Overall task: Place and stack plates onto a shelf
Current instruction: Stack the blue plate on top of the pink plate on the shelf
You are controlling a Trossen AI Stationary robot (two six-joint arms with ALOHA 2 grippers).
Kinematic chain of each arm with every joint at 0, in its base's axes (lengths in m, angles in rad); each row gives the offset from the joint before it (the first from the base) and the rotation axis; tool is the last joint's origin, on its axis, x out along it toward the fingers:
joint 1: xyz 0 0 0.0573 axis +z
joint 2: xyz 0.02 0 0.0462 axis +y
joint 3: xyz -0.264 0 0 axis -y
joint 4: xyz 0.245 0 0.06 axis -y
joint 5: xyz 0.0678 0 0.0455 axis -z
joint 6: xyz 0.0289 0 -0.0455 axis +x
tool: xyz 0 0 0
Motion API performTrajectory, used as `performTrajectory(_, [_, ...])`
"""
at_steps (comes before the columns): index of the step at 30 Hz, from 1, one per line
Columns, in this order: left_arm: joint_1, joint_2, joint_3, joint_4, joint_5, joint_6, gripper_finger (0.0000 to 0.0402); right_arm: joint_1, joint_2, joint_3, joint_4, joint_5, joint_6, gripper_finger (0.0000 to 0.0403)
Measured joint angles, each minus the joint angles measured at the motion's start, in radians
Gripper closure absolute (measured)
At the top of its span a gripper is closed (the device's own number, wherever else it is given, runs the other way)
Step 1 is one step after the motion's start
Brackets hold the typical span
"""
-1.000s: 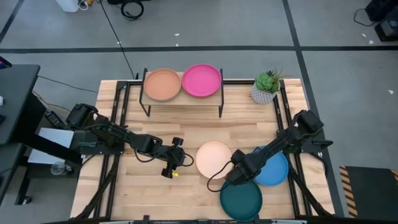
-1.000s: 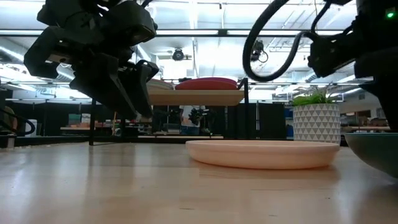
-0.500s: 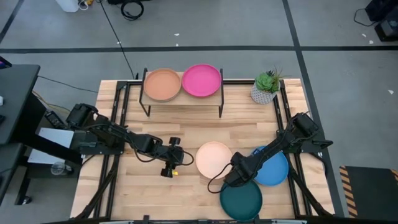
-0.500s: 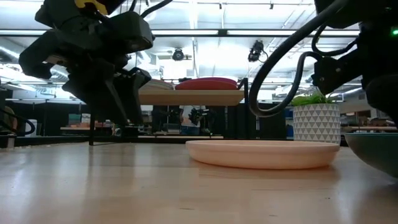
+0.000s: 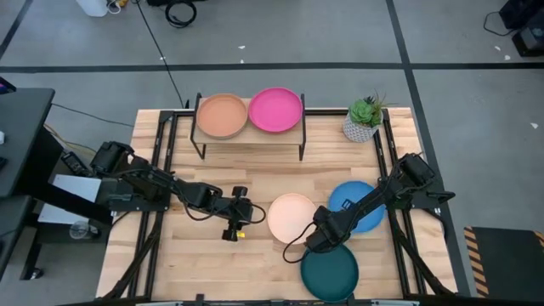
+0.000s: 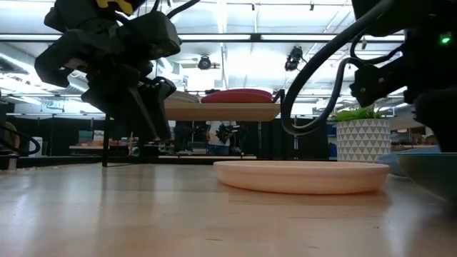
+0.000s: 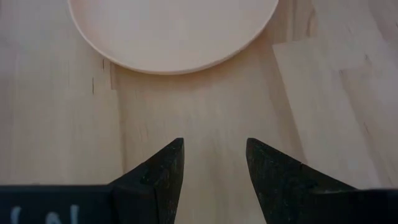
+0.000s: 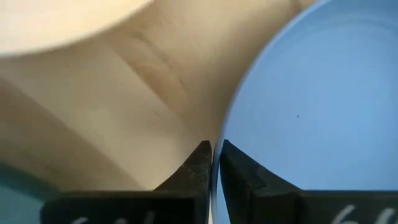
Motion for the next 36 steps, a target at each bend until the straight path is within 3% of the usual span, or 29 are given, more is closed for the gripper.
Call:
performTrajectory(11, [-0.013,0.000,0.000,-0.015,0.000,0.004,0.0221,-0.023,0.000,0.000,-0.002,0.070,-0.183,0.0380])
performTrajectory(27, [0.038,0.000,0.000,0.171,0.000,0.238,0.0221,0.015,0.000,0.002,-0.037,0.119,-0.274,0.0380])
performTrajectory(36, [0.099,0.000,0.000,0.226,0.000,0.236,0.0221,0.015,-0.023,0.143,-0.281,0.119,-0.317,0.0380])
